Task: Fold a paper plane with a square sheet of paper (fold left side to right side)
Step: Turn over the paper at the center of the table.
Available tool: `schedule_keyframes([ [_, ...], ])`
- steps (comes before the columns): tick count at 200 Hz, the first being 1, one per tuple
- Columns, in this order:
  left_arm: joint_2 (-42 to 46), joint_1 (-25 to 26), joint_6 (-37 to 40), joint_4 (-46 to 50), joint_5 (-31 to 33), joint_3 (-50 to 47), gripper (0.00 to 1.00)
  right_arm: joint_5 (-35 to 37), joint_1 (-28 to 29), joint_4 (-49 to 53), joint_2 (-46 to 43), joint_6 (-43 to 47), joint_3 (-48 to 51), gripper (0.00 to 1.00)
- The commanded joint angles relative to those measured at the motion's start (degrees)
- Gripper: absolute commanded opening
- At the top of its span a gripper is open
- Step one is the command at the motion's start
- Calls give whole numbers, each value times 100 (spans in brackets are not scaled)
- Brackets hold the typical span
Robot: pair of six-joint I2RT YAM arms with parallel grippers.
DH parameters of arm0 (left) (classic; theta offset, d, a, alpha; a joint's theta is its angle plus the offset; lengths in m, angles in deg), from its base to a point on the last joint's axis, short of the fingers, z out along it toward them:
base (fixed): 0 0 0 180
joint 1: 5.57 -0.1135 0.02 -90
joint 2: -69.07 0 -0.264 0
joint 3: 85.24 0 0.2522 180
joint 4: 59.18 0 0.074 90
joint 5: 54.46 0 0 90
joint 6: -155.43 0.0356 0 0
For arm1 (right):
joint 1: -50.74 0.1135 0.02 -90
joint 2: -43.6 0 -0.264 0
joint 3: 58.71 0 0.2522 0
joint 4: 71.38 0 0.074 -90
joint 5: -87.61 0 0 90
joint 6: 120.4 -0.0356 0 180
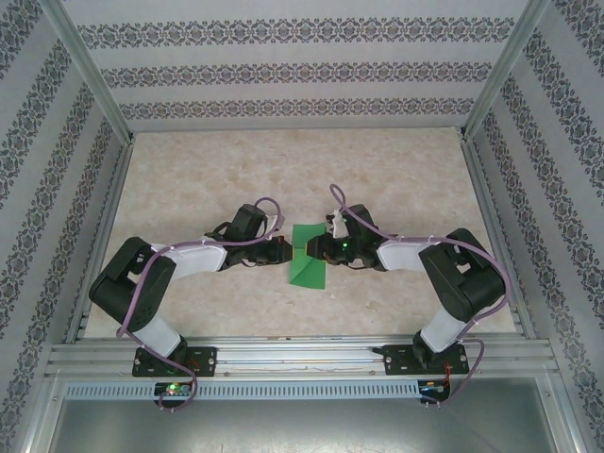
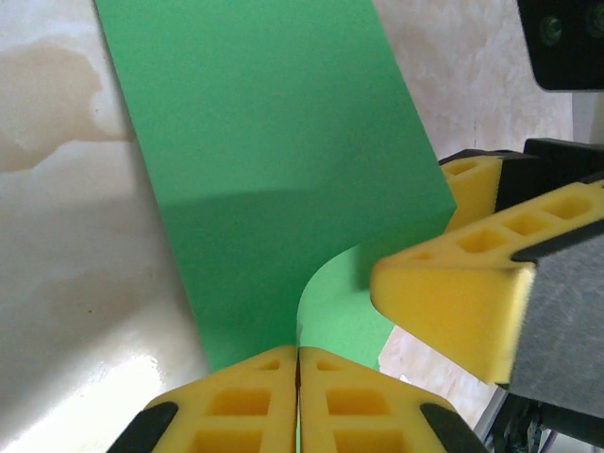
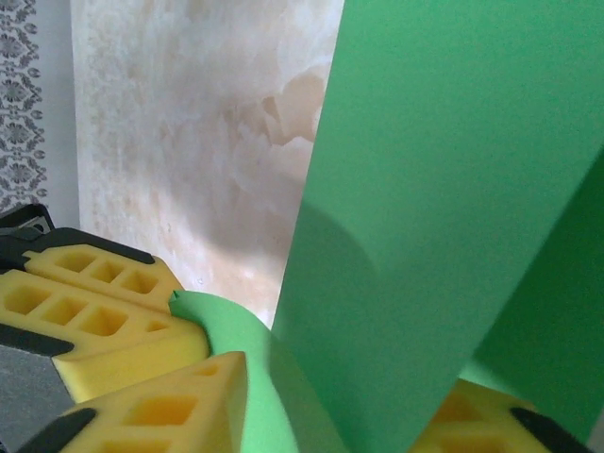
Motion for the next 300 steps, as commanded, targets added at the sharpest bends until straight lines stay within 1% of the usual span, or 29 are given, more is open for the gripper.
schedule_keyframes([
  [1, 84, -39, -66, -243, 104, -82, 13, -81, 68, -289, 125, -110, -109, 26],
  [17, 228, -33, -50, -192, 189, -99, 20, -60, 61, -289, 106, -101, -118, 15],
  [32, 496, -40, -9, -124, 345, -144, 29, -46, 30, -289, 29, -71, -133, 6],
  [49, 952, -65, 69, 20, 532, -205, 39, -72, -18, -289, -117, 3, -153, 1],
  [80, 2019, -175, 222, 351, 933, -310, 53, -207, -177, -314, -533, 291, -210, 0],
  [84, 2186, -188, 230, 361, 983, -334, 59, -239, -216, -338, -629, 344, -214, 0],
  [90, 2432, -226, 241, 364, 1060, -377, 66, -293, -256, -377, -721, 397, -223, 0],
  [114, 3404, -388, 192, 170, 1159, -574, 84, -559, -458, -604, -1238, 643, -250, 0],
  [125, 3799, -486, 130, 8, 1054, -648, 94, -679, -538, -715, -1519, 753, -271, 0],
  [133, 4045, -585, 63, -166, 902, -693, 100, -787, -590, -806, -1700, 839, -297, 0],
  [144, 4280, -734, -86, -454, 601, -724, 100, -969, -665, -926, -1999, 955, -341, 0],
  [160, 4399, -933, -401, -981, -46, -687, 100, -1270, -755, -1139, -2347, 1079, -426, 0],
  [178, 4294, -989, -703, -1559, -731, -551, 100, -1567, -800, -1250, -2674, 1200, -583, 0],
  [202, 3988, -957, -964, -2045, -1350, -264, 98, -1941, -792, -1371, -2908, 1224, -812, 0],
  [223, 3713, -848, -1094, -2386, -1563, -130, 97, -2094, -728, -1440, -2958, 1166, -980, 0],
  [260, 3242, -606, -1285, -2969, -1732, -40, 96, -2099, -535, -1449, -2883, 1148, -1132, 0],
  [276, 3094, -534, -1361, -3114, -1797, -3, 95, -2079, -447, -1466, -2836, 1133, -1177, 0],
  [300, 2940, -452, -1324, -3057, -1817, 70, 92, -2068, -321, -1493, -2763, 1139, -1238, 0],
])
